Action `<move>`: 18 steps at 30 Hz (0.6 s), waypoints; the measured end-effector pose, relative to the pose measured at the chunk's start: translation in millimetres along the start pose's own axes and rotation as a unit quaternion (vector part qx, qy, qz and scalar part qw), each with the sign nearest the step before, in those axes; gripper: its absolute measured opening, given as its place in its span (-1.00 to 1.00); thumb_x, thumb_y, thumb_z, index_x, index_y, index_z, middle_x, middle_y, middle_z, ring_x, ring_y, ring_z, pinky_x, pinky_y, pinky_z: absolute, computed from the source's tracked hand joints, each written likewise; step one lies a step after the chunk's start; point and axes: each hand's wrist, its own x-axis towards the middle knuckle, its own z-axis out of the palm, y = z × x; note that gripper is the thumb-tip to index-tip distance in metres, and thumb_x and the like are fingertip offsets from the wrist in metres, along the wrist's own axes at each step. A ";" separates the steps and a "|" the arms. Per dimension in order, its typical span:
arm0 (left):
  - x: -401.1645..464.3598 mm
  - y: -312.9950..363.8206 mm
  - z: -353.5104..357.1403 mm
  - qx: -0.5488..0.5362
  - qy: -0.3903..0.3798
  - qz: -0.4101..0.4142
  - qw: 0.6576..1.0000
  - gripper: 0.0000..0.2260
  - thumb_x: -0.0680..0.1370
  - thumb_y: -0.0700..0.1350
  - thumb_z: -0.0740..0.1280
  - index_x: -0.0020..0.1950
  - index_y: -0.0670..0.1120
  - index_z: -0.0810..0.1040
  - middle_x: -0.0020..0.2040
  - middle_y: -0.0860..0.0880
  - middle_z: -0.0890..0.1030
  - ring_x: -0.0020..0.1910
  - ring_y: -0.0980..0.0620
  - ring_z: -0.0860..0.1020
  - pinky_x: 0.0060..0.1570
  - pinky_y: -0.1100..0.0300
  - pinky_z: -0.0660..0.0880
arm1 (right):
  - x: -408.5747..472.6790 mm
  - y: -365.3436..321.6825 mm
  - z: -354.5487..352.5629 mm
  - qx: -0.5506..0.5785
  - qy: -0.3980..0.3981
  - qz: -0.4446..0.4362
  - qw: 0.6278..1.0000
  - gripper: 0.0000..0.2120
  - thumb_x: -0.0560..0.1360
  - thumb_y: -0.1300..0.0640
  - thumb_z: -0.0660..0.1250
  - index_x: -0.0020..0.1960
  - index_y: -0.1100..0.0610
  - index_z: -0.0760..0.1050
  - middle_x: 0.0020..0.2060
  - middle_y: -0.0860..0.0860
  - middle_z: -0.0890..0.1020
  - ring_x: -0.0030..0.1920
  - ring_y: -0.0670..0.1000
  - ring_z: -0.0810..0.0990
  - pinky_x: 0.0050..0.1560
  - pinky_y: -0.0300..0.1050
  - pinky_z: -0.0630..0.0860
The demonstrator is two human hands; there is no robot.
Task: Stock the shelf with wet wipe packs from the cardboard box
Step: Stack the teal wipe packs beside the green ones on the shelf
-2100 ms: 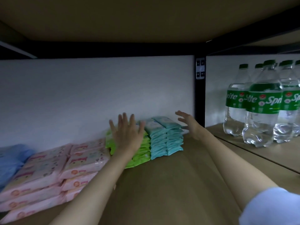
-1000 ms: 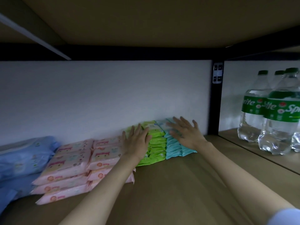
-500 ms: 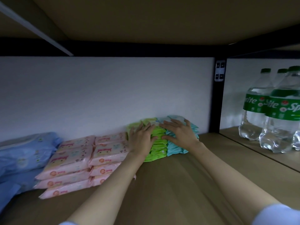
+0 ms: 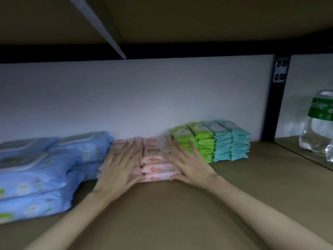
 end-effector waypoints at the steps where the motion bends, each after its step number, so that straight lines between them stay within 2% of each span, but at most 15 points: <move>1: -9.6 -12.0 5.4 0.028 -0.006 0.008 1.000 -0.35 0.56 0.28 -0.18 0.44 -0.15 0.20 0.43 -0.13 0.31 0.53 -0.03 -0.10 0.41 -0.08 0.02 | 5.3 -12.5 4.6 -0.014 -0.007 -0.025 1.000 -0.34 0.41 -0.30 0.03 0.43 -0.01 0.18 0.35 0.07 0.41 0.38 0.17 0.35 0.33 0.29 0.21; 3: -18.5 -27.2 17.0 0.066 -0.017 0.013 0.998 -0.36 0.56 0.27 -0.18 0.48 -0.12 0.09 0.43 -0.19 0.29 0.52 -0.06 -0.15 0.41 -0.08 -0.03 | 16.1 -26.1 15.4 -0.029 -0.033 -0.047 0.998 -0.33 0.39 -0.30 0.03 0.43 -0.03 0.17 0.35 0.08 0.41 0.35 0.19 0.40 0.30 0.29 0.22; 4: -18.7 -30.3 22.2 0.071 -0.020 0.013 0.997 -0.37 0.56 0.27 -0.15 0.51 -0.09 0.02 0.42 -0.21 0.28 0.52 -0.11 -0.10 0.41 -0.10 -0.01 | 20.9 -28.7 21.3 -0.037 -0.043 -0.050 0.997 -0.33 0.39 -0.30 0.05 0.43 -0.05 0.17 0.36 0.09 0.40 0.35 0.21 0.39 0.28 0.30 0.22; 6: -15.3 -29.8 32.4 0.079 -0.021 0.022 0.996 -0.32 0.52 0.25 -0.02 0.53 -0.06 -0.11 0.39 -0.20 0.35 0.45 -0.20 0.14 0.36 -0.12 0.13 | 24.5 -29.4 31.6 -0.036 -0.049 -0.046 0.997 -0.35 0.41 -0.30 0.09 0.44 -0.07 0.17 0.40 0.11 0.32 0.37 0.23 0.33 0.28 0.31 0.22; 8: -13.8 -25.9 38.4 0.076 -0.024 0.009 0.997 -0.26 0.47 0.22 0.04 0.52 -0.06 -0.17 0.36 -0.16 0.36 0.28 -0.19 0.31 0.27 -0.14 0.22 | 25.0 -29.2 38.3 -0.029 -0.048 -0.041 0.998 -0.39 0.45 -0.28 0.08 0.44 -0.07 0.18 0.40 0.10 0.26 0.36 0.21 0.35 0.30 0.27 0.21; 10: -12.5 -24.9 43.2 0.069 -0.038 -0.011 0.997 -0.27 0.45 0.21 0.05 0.53 -0.05 -0.10 0.34 -0.15 0.35 0.23 -0.19 0.34 0.24 -0.14 0.24 | 25.8 -29.0 42.2 -0.024 -0.041 -0.041 0.998 -0.42 0.47 -0.26 0.05 0.43 -0.07 0.19 0.40 0.09 0.25 0.33 0.19 0.43 0.29 0.22 0.22; 11: -13.0 -24.7 45.4 0.069 -0.050 -0.019 0.996 -0.30 0.45 0.20 0.06 0.53 -0.05 0.01 0.33 -0.15 0.39 0.23 -0.19 0.34 0.24 -0.14 0.24 | 26.8 -29.7 40.5 -0.019 -0.057 -0.035 0.998 -0.43 0.47 -0.26 0.05 0.43 -0.07 0.19 0.40 0.08 0.25 0.32 0.18 0.44 0.29 0.21 0.25; 13: -13.0 -24.1 45.0 0.074 -0.073 -0.017 0.994 -0.40 0.44 0.20 0.06 0.43 -0.03 0.22 0.29 -0.16 0.50 0.22 -0.19 0.35 0.23 -0.15 0.24 | 28.8 -31.7 36.0 -0.011 -0.074 -0.028 0.997 -0.43 0.48 -0.26 0.05 0.43 -0.08 0.19 0.41 0.07 0.26 0.32 0.17 0.43 0.27 0.21 0.34; 15: -14.1 -22.8 40.3 0.060 -0.065 -0.008 0.996 -0.45 0.44 0.21 0.06 0.36 -0.02 0.30 0.26 -0.14 0.53 0.22 -0.19 0.42 0.22 -0.14 0.22 | 29.3 -33.9 29.9 0.015 -0.079 -0.011 0.997 -0.44 0.51 -0.27 0.01 0.44 -0.07 0.19 0.40 0.06 0.28 0.35 0.16 0.37 0.29 0.20 0.30; 18: -11.6 -18.3 26.3 -0.029 -0.027 -0.049 0.998 -0.46 0.46 0.26 0.06 0.32 -0.02 0.37 0.33 -0.11 0.47 0.31 -0.15 0.41 0.31 -0.11 0.14 | 35.4 -34.9 19.3 0.069 -0.086 0.099 0.989 -0.37 0.54 -0.32 -0.15 0.42 0.05 0.21 0.40 0.12 0.32 0.35 0.15 0.27 0.27 0.16 0.19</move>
